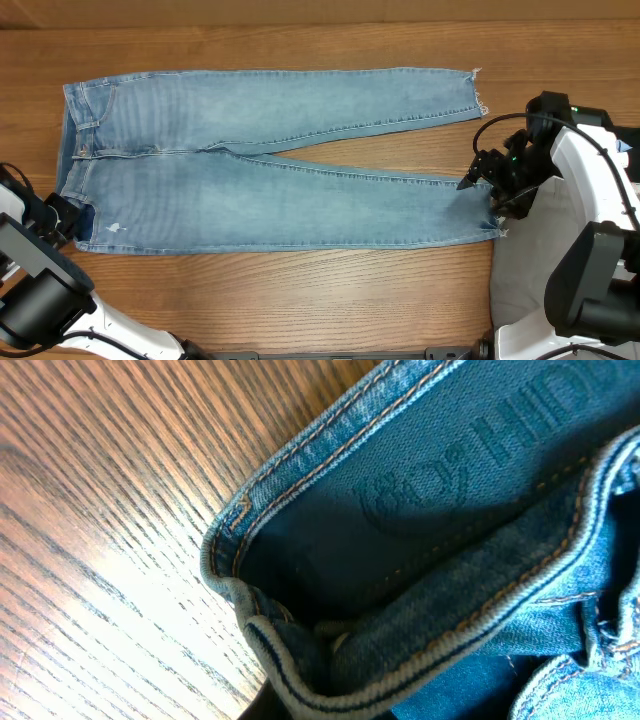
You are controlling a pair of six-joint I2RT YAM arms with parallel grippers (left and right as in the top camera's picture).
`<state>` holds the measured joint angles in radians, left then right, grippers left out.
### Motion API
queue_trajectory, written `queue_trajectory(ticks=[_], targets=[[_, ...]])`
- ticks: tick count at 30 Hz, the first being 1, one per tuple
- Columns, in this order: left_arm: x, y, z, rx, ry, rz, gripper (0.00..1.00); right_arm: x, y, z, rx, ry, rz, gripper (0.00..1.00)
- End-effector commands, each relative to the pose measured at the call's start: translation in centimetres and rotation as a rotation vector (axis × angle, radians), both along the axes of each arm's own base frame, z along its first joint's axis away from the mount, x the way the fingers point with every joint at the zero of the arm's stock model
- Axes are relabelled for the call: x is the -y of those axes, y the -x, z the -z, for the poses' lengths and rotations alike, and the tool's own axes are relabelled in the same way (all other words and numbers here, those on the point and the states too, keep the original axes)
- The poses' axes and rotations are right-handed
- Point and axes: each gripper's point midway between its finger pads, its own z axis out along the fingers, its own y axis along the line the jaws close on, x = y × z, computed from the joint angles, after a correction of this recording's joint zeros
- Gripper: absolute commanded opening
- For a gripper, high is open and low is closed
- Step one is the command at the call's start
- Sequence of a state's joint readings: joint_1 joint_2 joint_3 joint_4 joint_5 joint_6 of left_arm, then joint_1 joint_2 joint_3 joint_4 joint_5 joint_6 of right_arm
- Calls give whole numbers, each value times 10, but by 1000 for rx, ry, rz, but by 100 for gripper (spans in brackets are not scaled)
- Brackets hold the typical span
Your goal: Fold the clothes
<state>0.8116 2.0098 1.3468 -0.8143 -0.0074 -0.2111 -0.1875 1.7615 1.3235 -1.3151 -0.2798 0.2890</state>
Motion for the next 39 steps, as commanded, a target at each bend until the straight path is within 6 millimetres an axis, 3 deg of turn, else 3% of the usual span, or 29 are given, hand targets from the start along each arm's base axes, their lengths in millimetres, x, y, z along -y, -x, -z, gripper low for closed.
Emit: queue_trajectory(ticks=[1, 3, 6, 8, 12, 14, 18, 22, 24, 26, 30, 33, 35, 36, 39], targets=[[-10, 13, 4, -30, -9, -38, 4, 16, 13, 16, -70, 84, 122, 82], [-14, 19, 4, -26, 0, -80, 8, 19, 24, 29, -108, 79, 173, 82], [-14, 19, 4, 28, 49, -111, 28, 19, 39, 46, -149, 73, 193, 80], [-14, 20, 4, 38, 61, -121, 34, 17, 49, 58, -170, 73, 210, 77], [-14, 22, 4, 39, 69, -122, 36, 15, 60, 81, -174, 75, 234, 74], [-13, 21, 4, 41, 75, -121, 29, 14, 60, 92, -147, 78, 240, 72], [-11, 22, 4, 37, 82, -121, 21, 17, 48, 106, -64, 87, 244, 50], [-7, 24, 3, 31, 96, -122, 55, 13, 40, 101, -32, 52, 214, 11], [-6, 24, 3, 30, 101, -119, 63, 13, 41, 91, -33, 51, 200, 4], [-3, 27, 3, 20, 112, -114, 68, 15, 36, 71, -3, 58, 192, 4], [4, 42, 4, -55, 130, -118, 70, 17, 26, 39, 70, 68, 194, 4], [2, 48, 4, -86, 111, -121, 68, 17, 25, 33, 87, 67, 195, 4], [0, 46, 4, -79, 104, -121, 55, 17, 25, 33, 86, 67, 195, 4], [-2, 45, 4, -73, 98, -121, 43, 16, 25, 33, 86, 67, 195, 4], [-9, 40, 4, -48, 71, -120, 28, 17, 24, 33, 87, 67, 195, 4]])
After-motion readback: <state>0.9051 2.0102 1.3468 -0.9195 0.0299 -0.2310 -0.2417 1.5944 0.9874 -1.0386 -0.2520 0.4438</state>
